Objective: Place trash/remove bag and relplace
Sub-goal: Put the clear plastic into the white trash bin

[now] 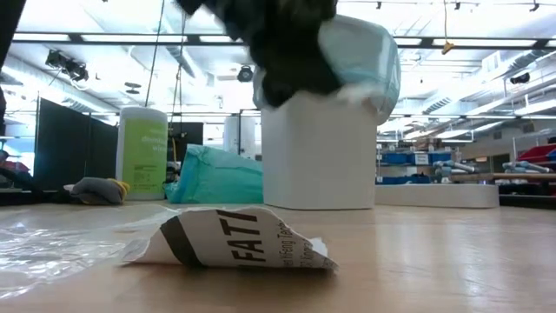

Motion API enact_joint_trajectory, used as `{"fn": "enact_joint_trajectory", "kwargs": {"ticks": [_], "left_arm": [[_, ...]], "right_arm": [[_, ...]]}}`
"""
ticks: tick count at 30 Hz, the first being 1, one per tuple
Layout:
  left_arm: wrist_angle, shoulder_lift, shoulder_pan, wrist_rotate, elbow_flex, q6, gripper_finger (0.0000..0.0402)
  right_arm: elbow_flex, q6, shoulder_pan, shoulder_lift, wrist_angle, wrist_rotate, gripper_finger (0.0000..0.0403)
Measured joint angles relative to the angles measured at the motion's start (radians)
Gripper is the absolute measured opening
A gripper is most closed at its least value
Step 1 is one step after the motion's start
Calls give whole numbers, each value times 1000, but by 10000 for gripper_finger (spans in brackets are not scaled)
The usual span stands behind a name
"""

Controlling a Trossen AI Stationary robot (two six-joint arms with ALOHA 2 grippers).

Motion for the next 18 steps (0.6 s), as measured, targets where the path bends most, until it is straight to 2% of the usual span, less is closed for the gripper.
{"fn": "enact_joint_trajectory", "kwargs": {"ticks": [3, 8, 14, 18], "left_arm": [[-161, -21, 0, -3, 117, 65, 1], [-482, -28, 7, -96, 346, 240, 1], [-565, -56, 51, -167, 535, 375, 1], [-590, -80, 70, -263, 637, 457, 1]], "right_arm": [[0, -11, 0, -11, -50, -1, 229], [0, -5, 0, -10, -108, -54, 229], [-2, 25, 0, 3, -118, -105, 229], [-20, 26, 0, 3, -119, -114, 229]]}}
